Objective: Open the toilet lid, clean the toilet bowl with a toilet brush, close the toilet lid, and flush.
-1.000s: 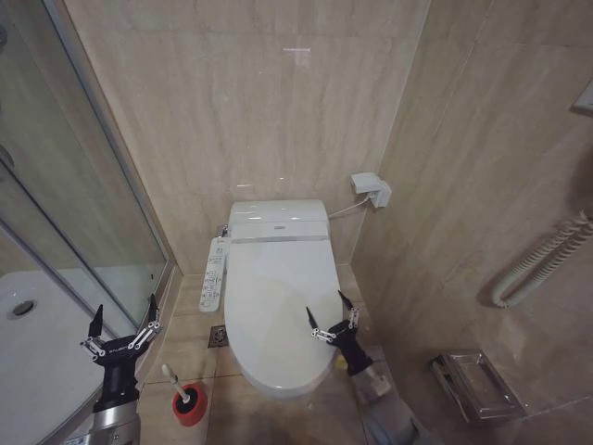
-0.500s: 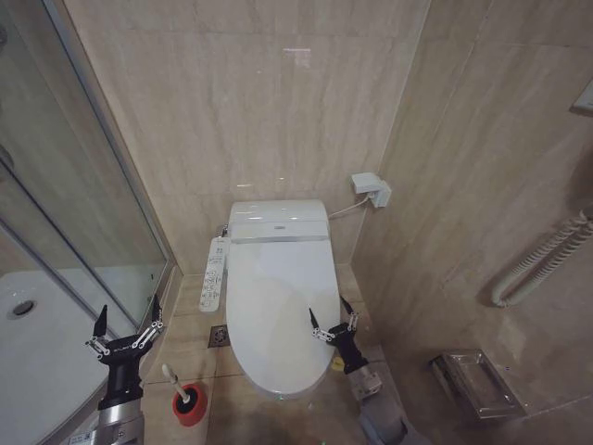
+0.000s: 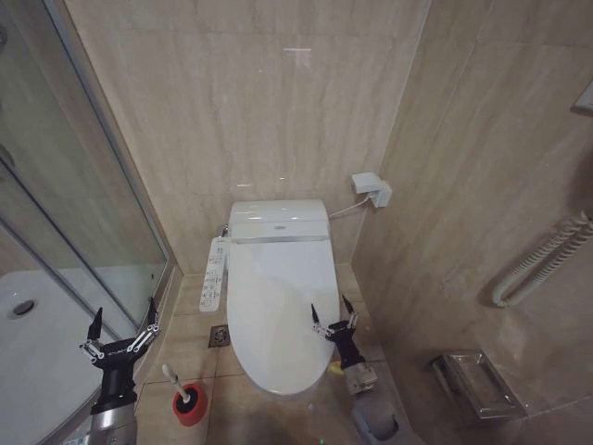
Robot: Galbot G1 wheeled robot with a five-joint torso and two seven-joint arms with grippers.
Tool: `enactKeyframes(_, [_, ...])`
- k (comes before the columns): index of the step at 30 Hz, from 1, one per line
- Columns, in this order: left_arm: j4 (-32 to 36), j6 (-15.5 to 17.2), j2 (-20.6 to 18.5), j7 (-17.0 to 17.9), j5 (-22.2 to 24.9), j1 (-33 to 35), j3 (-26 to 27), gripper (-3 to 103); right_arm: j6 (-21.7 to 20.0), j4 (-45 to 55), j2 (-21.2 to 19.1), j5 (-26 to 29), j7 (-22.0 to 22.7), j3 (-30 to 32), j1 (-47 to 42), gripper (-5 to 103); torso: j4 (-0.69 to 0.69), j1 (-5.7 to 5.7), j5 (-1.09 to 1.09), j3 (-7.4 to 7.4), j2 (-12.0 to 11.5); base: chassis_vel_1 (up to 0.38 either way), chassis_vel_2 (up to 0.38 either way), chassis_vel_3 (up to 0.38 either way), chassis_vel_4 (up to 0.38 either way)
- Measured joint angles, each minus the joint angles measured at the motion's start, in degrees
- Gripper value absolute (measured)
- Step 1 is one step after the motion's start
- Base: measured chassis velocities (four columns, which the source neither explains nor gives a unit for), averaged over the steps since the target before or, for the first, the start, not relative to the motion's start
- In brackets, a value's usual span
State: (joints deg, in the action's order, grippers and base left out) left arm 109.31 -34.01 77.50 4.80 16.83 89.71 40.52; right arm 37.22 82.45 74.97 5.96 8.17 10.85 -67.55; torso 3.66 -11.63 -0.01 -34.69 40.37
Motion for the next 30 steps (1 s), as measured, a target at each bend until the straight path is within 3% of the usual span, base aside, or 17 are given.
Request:
enactKeyframes(5, [-3.6, 1.6, -3.1, -0.1, 0.4, -3.5, -0.5, 100, 0.2, 10.9, -1.4, 0.2, 0.5, 1.9, -3.3, 100, 0.03, 0.0, 0.0, 0.0, 0.0, 0.0, 0.0, 0.0, 0.0])
enactKeyframes(10, [-4.5, 4.9, -6.7, -0.9, 3.9, -6.6, -3.2, 100, -1.6, 20.6, -1.3, 1.1, 1.4, 3.0, -4.5, 100, 0.06, 0.0, -0.01, 0.0, 0.0, 0.0, 0.0, 0.0, 0.0])
enactKeyframes(12, [-4.5, 5.2, -7.2, -0.9, 4.2, -6.5, -3.2, 100, -1.9, 20.8, -1.1, 1.1, 1.5, 2.6, -3.7, 100, 0.05, 0.0, 0.0, 0.0, 0.0, 0.0, 0.0, 0.0, 0.0])
enactKeyframes(15, [-4.5, 6.1, -8.3, -0.9, 4.9, -6.8, -2.3, 100, -2.7, 20.1, 0.2, 1.2, 1.5, 1.0, -1.6, 100, -0.08, 0.0, 0.02, 0.0, 0.0, 0.0, 0.0, 0.0, 0.0])
enactKeyframes(20, [-5.9, 8.7, -11.1, -0.8, 7.1, -10.8, -4.0, 100, -3.5, 19.6, 2.5, 2.5, 1.6, 1.2, -1.9, 100, 0.04, -0.01, 0.01, 0.0, 0.0, 0.0, 0.0, 0.0, 0.0])
enactKeyframes(30, [-4.9, 10.2, -13.9, -2.3, 8.4, -12.7, -4.7, 100, -3.2, 19.3, 3.9, 6.4, -0.1, 2.0, -3.2, 100, 0.01, 0.0, 0.0, 0.0, 0.0, 0.0, 0.0, 0.0, 0.0])
